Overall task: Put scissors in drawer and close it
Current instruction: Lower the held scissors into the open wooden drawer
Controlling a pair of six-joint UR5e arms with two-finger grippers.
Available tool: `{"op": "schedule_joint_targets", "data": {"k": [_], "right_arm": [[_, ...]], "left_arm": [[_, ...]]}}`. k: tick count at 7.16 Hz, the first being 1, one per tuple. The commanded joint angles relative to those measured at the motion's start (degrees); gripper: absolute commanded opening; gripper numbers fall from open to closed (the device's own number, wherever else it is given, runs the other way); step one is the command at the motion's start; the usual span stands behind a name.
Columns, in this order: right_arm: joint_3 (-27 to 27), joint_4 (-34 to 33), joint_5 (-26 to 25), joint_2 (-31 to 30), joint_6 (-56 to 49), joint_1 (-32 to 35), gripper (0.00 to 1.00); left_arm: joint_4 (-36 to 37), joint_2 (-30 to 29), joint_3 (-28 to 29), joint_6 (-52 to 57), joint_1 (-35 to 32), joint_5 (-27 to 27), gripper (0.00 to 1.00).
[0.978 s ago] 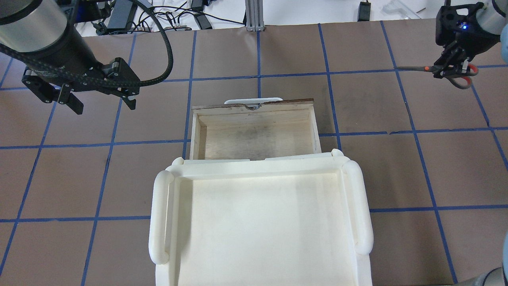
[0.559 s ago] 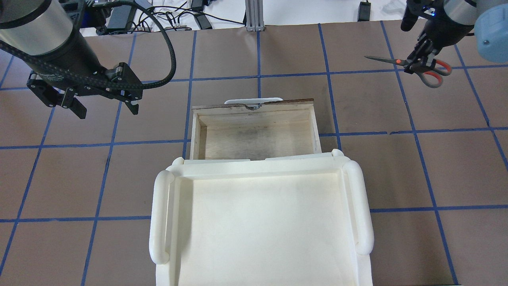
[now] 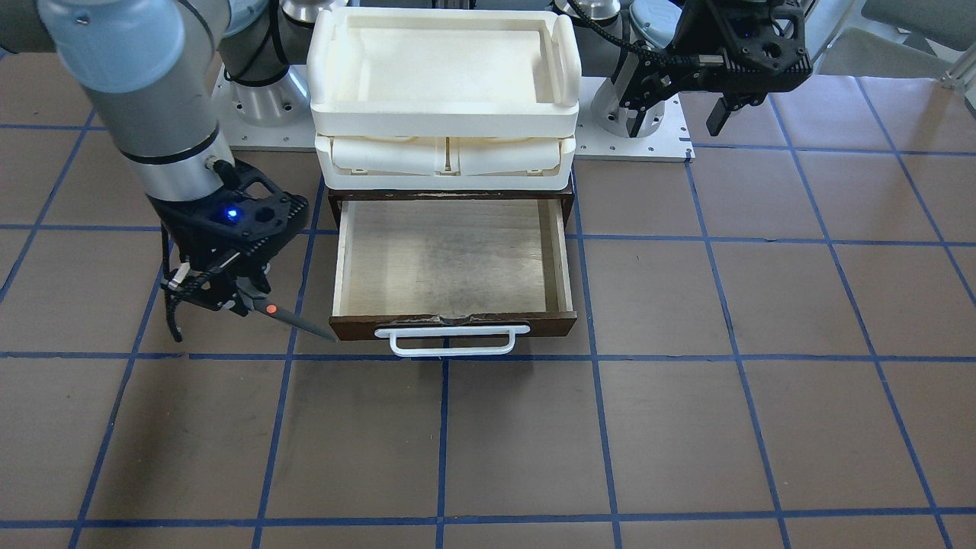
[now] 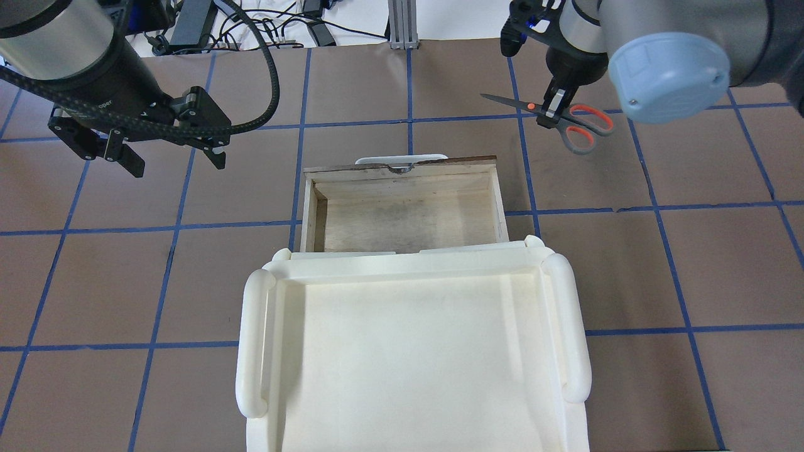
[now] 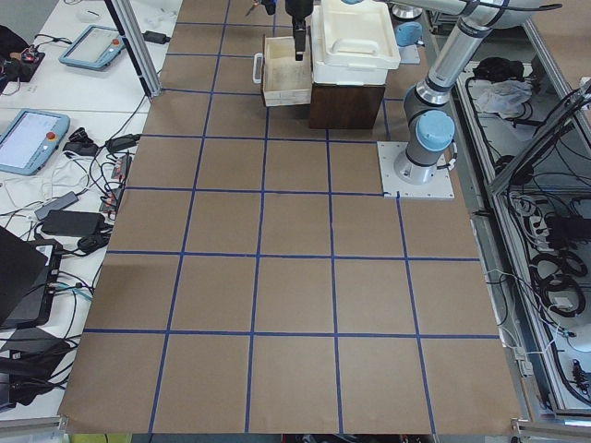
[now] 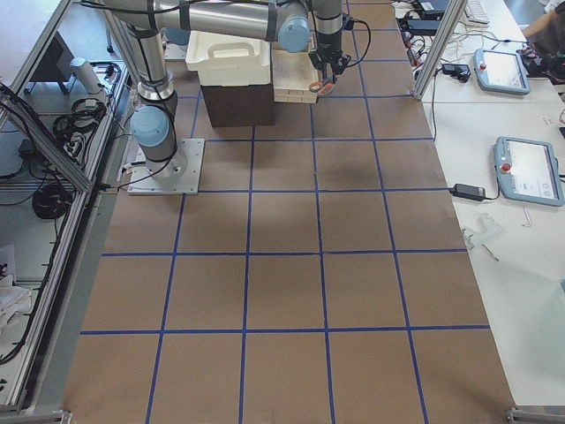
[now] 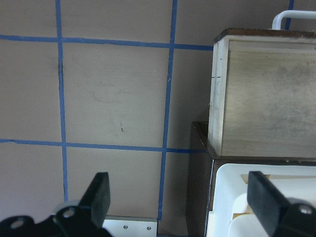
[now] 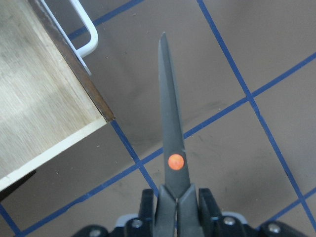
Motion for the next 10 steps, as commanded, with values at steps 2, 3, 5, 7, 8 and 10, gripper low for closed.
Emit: {"op": "schedule_joint_targets", "data": {"k": [2, 3, 5, 7, 8, 10], "right_arm": [[0.73, 0.01, 0.44, 0.54, -6.32, 8.60, 0.00], [0.82, -0.07, 0.63, 1.33, -8.78, 10.97, 0.00], [1.43, 0.28, 1.85, 1.94, -10.12, 13.53, 0.00], [1.61, -0.51, 4.22, 3.34, -12.05, 14.15, 0.00], [1.70, -1.99, 4.40, 5.01, -16.67, 15.02, 0.00], [1.96, -2.62, 4.41, 6.34, -17.15, 15.47, 0.00]], "left_arm": [[-0.26, 0.16, -0.07, -0.55, -0.07, 0.12, 1.00], [-0.52, -0.20, -0.07, -0.82, -0.24, 0.38, 1.00], [-1.66, 0.68, 0.02, -3.52, -0.24, 0.30, 1.00], [-1.76, 0.15, 0.02, -2.68, -0.07, -0.06, 1.00], [-1.76, 0.24, 0.02, -2.75, -0.07, -0.06, 1.00], [-1.84, 0.33, -0.07, -2.67, -0.07, 0.03, 1.00]]}}
